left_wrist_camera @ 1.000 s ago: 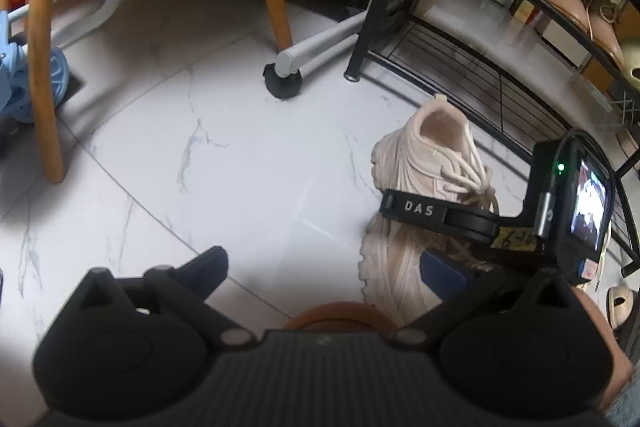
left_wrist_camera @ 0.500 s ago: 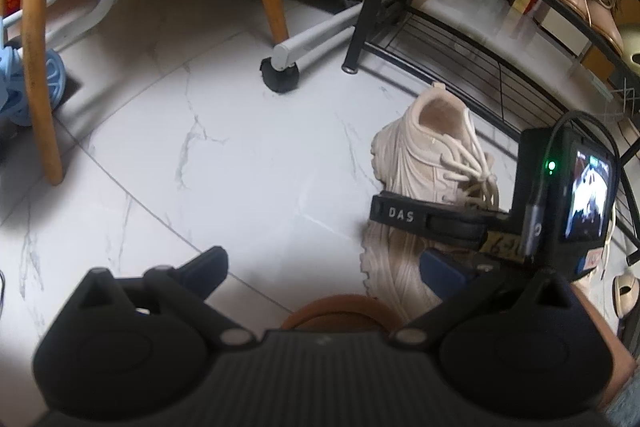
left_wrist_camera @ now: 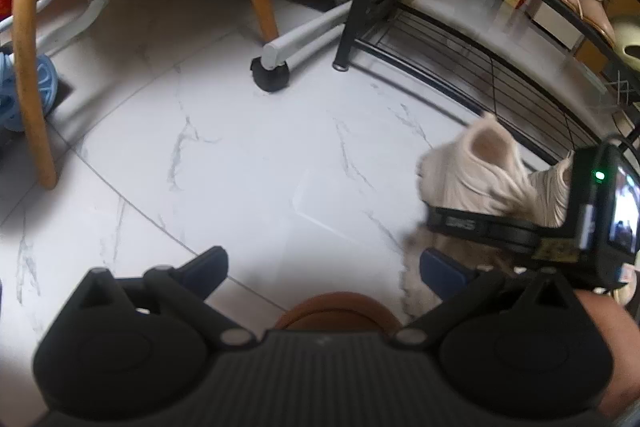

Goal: Organize scattered shoes
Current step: 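Lift the second sneaker with the right tool and turn it upright, then set the cream sneaker down beside the first sneaker with the right tool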

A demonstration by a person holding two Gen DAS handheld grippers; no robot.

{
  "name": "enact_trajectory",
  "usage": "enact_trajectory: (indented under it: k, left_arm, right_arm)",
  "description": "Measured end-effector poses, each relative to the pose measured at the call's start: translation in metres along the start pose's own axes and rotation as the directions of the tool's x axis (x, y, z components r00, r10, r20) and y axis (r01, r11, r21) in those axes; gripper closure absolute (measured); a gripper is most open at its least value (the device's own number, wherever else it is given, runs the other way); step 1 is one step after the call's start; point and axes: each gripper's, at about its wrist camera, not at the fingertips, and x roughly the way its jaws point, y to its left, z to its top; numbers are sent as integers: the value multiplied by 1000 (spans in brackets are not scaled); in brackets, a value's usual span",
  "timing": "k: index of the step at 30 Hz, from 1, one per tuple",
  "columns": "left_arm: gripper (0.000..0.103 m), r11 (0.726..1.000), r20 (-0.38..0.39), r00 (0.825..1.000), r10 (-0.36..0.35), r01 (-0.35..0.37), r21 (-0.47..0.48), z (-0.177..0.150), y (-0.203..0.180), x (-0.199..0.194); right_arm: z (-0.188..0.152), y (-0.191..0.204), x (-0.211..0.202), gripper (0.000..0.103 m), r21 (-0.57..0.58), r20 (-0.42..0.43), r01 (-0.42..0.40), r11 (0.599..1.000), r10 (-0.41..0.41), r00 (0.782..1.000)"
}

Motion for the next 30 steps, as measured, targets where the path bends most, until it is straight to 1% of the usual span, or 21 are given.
enact_trajectory:
  k: [4, 9, 12, 13, 14, 15, 17, 19, 22, 24, 25, 26, 27, 29, 30]
  left_arm:
    - [1, 1000, -9, 1000, -9, 9, 25, -1, -4, 0]
    - [1, 999, -26, 1000, -13, 14, 35, -2, -6, 3]
    - [1, 999, -35, 999, -15, 16, 36, -2, -6, 4]
    - [1, 999, -38, 999, -16, 17, 37, -2, -6, 5]
    - [1, 999, -40, 999, -15, 17, 39, -2, -6, 5]
    - [1, 999, -42, 999, -14, 16, 42, -2, -6, 5]
    - [1, 999, -45, 999, -15, 17, 45, -3, -7, 5]
    - [1, 999, -48, 999, -18, 21, 45, -3, -7, 6]
    - [1, 999, -53, 998, -24, 26, 45, -4, -7, 7]
    - [1, 999, -56, 998, -27, 30, 45, -4, -7, 7]
    - [1, 998, -57, 998, -29, 32, 45, -4, -7, 7]
    - [1, 998, -59, 998, -31, 34, 45, -4, -7, 8]
    - [1, 998, -60, 998, -33, 36, 45, -4, -7, 8]
    - [1, 998, -61, 998, -32, 35, 51, -6, -8, 8]
    - [1, 998, -62, 998, -31, 35, 54, -6, -9, 9]
  right_arm:
    - [1, -31, -3, 23, 63, -16, 43, 997, -42, 999]
    - [2, -50, -3, 22, 113, -3, 82, 990, -83, 997]
    - [-2, -51, -5, 21, 111, 2, 94, 989, -94, 996]
    - [-2, -50, -5, 19, 105, 3, 99, 990, -100, 995]
    - [-3, -47, -6, 14, 83, 8, 114, 990, -115, 993]
    - [-4, -42, -9, 11, 45, 20, 139, 989, -140, 990]
    - [-4, -34, -19, 0, -14, 54, 170, 985, -169, 984]
    - [-2, -28, -32, 0, -73, 88, 180, 981, -174, 981]
    - [-3, -27, -59, 0, -131, 117, 158, 979, -143, 983]
    - [-9, -35, -83, 0, -154, 143, 135, 979, -113, 983]
    - [-12, -41, -91, 0, -153, 163, 143, 978, -118, 980]
    - [-14, -46, -98, 0, -151, 182, 152, 977, -124, 975]
    - [-18, -57, -107, 0, -132, 215, 172, 976, -141, 966]
    - [-27, -72, -115, 0, -113, 274, 176, 978, -139, 952]
    - [-35, -85, -119, 0, -105, 334, 166, 981, -123, 934]
